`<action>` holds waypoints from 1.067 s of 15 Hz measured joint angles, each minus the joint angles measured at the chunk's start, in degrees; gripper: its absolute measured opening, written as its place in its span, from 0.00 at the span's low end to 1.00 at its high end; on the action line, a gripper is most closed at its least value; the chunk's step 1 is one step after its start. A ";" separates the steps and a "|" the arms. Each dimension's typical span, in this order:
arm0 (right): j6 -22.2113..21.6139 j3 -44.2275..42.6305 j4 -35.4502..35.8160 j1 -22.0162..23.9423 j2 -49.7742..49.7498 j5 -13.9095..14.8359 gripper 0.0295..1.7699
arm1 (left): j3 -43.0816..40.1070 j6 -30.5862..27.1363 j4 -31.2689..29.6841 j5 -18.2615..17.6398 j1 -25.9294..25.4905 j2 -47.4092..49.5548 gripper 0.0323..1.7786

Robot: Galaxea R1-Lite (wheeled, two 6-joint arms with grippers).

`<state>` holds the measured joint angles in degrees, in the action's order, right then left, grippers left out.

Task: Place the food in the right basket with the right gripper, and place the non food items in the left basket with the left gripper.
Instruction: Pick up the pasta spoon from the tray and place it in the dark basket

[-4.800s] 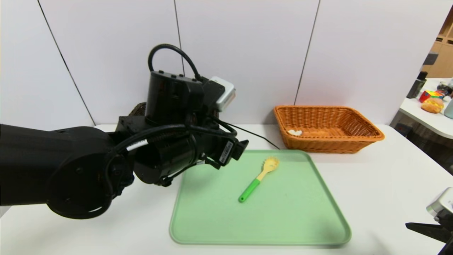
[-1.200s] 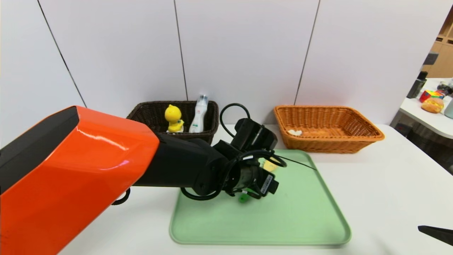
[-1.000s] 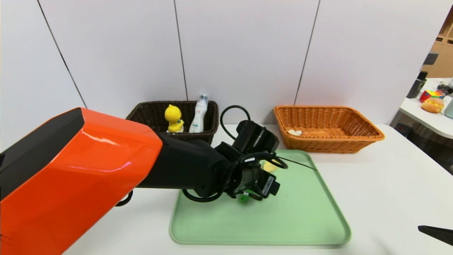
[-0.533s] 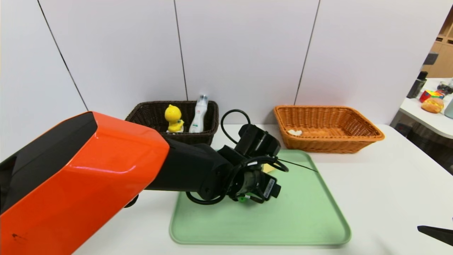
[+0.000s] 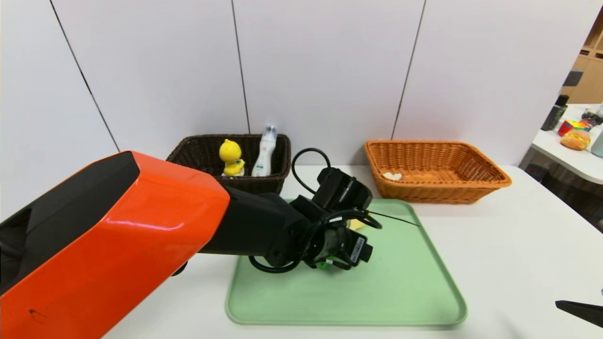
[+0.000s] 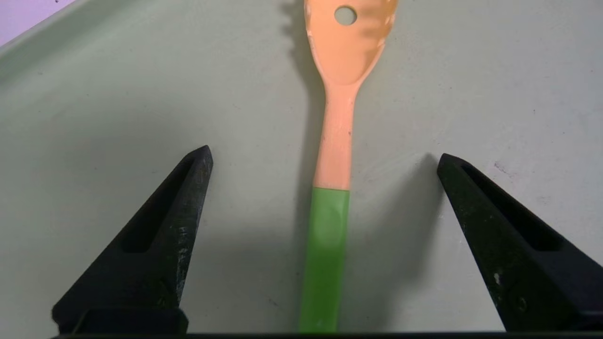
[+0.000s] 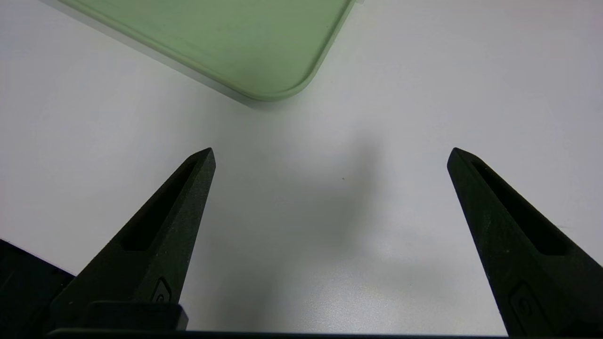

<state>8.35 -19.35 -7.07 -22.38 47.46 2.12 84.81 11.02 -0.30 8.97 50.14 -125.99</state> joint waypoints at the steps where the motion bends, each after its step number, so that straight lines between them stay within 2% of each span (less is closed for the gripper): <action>1: 0.02 0.00 0.00 0.00 0.02 -0.04 0.96 | -0.05 -0.05 0.06 0.06 -0.01 0.00 0.90; 5: 0.22 0.04 0.00 0.00 0.09 -0.01 0.96 | -0.24 0.20 0.06 0.10 -0.04 0.07 0.58; 8: 0.30 0.17 0.00 0.00 0.09 -0.01 0.96 | -0.46 0.28 0.06 0.26 -0.04 0.27 0.42; 10: 0.35 0.20 0.00 0.00 0.09 -0.04 0.96 | -0.59 0.16 -0.24 0.32 0.00 0.50 0.06; 16: 0.33 0.24 0.00 0.00 0.09 -0.09 0.96 | -0.69 -0.35 -1.51 0.32 0.05 1.49 0.06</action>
<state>8.68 -19.10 -7.07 -22.38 47.54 2.04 84.12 10.67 -1.82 9.29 50.19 -124.50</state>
